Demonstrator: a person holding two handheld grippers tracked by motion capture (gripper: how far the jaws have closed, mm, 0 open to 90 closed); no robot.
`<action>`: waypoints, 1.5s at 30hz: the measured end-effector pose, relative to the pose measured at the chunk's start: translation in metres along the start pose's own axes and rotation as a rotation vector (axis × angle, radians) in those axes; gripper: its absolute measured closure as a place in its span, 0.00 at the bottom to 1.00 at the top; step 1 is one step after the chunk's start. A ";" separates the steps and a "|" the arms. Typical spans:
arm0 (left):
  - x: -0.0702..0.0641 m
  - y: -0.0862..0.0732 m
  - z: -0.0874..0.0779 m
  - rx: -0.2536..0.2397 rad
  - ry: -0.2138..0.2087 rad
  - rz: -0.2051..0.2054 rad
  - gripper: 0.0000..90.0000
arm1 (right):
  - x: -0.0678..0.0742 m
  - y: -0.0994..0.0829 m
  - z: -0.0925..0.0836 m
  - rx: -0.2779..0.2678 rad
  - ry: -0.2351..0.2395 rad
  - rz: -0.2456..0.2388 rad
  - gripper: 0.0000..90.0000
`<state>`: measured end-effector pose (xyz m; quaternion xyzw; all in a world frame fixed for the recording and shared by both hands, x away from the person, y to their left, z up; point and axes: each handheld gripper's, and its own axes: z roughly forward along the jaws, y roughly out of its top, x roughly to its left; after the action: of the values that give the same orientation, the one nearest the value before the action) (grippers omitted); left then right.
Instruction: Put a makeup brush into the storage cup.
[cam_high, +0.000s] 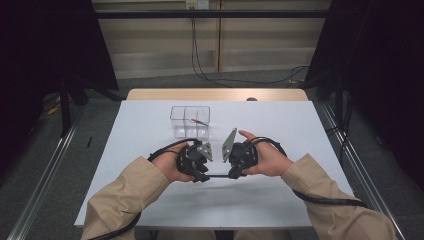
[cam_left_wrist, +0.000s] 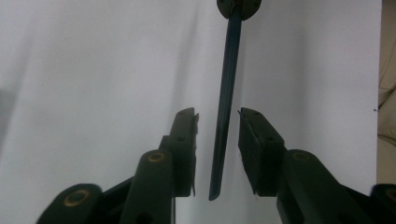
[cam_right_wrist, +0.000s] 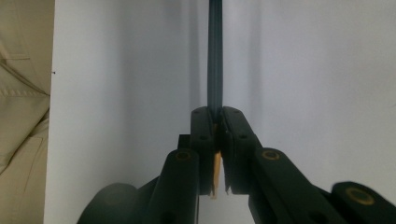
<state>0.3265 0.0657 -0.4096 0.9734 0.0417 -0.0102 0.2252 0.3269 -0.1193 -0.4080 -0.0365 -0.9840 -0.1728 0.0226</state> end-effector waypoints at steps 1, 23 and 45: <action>0.001 0.001 0.000 0.012 -0.003 0.012 0.78 | 0.001 0.000 -0.001 0.004 0.004 0.011 0.93; 0.000 0.004 0.003 0.013 -0.012 -0.022 0.90 | -0.001 -0.002 -0.001 -0.009 -0.007 -0.019 0.93; -0.001 -0.001 0.012 0.019 -0.013 -0.015 0.92 | -0.002 -0.003 -0.005 -0.045 0.001 -0.015 0.94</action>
<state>0.3254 0.0608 -0.4210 0.9750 0.0475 -0.0188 0.2163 0.3293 -0.1238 -0.4042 -0.0295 -0.9801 -0.1952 0.0208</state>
